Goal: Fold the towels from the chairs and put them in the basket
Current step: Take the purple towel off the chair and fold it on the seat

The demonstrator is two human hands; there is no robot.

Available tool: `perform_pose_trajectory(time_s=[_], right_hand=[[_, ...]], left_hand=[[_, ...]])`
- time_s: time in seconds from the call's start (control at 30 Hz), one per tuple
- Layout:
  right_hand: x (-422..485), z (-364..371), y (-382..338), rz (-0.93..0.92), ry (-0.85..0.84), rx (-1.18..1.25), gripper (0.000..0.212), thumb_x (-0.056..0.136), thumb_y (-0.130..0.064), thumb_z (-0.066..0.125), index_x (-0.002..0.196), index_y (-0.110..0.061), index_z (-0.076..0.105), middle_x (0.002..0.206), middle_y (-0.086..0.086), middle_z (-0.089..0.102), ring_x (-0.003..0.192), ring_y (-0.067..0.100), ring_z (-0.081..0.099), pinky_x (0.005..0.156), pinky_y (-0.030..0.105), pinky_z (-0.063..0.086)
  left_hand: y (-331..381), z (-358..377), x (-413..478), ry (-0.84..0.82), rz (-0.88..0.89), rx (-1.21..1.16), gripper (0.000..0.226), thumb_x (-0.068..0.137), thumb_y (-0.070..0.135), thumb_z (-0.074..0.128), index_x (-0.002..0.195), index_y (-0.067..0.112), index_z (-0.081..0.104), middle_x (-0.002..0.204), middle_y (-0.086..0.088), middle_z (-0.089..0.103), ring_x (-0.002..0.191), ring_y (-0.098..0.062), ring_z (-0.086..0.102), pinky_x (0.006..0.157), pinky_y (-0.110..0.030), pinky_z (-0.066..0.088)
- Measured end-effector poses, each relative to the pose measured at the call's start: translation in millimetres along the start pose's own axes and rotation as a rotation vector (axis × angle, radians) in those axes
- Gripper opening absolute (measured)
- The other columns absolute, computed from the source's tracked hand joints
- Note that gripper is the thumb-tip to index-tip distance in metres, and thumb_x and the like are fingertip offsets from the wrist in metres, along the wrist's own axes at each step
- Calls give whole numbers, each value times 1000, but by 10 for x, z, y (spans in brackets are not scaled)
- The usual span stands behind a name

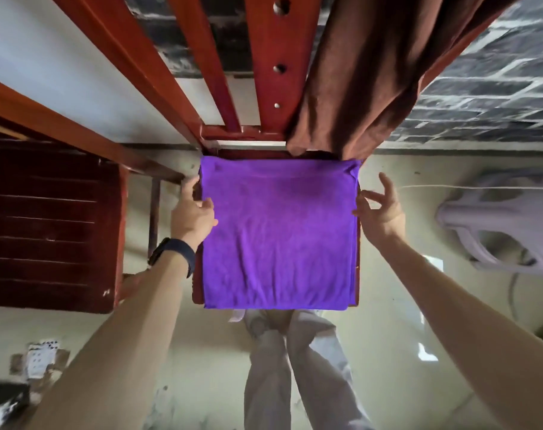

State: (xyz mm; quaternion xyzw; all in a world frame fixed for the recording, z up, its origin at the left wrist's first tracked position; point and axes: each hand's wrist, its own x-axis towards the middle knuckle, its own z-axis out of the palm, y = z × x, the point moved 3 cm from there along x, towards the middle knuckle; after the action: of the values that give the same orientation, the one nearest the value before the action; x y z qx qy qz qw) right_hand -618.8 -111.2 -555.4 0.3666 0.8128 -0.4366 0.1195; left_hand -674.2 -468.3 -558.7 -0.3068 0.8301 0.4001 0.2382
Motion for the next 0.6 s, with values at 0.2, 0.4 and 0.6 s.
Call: perform_pose_trajectory(time_s=[0.2, 0.4, 0.6], right_hand=[[-1128, 130, 1088, 318, 27, -164, 29, 90, -27, 68, 112, -13, 56, 97, 4, 68, 92, 30, 66, 82, 37, 49], [-1693, 417, 1618, 625, -4, 103, 28, 90, -35, 72, 103, -17, 54, 96, 5, 69, 85, 28, 66, 84, 45, 55], [-1572, 513, 1583, 714, 39, 409, 19, 94, -11, 64, 78, -10, 55, 77, 9, 58, 62, 17, 55, 59, 30, 46]], left_hand=[[-1265, 144, -797, 89, -209, 246, 31, 83, 23, 63, 110, 9, 58, 111, -19, 63, 107, -39, 59, 88, -42, 48], [-1807, 292, -1191, 82, -317, 190, 25, 93, 25, 60, 107, 5, 56, 110, -22, 64, 107, -39, 58, 87, -39, 44], [-2053, 235, -931, 8, -372, 36, 31, 74, 49, 65, 87, 21, 64, 91, -6, 75, 90, -31, 72, 85, -37, 56]])
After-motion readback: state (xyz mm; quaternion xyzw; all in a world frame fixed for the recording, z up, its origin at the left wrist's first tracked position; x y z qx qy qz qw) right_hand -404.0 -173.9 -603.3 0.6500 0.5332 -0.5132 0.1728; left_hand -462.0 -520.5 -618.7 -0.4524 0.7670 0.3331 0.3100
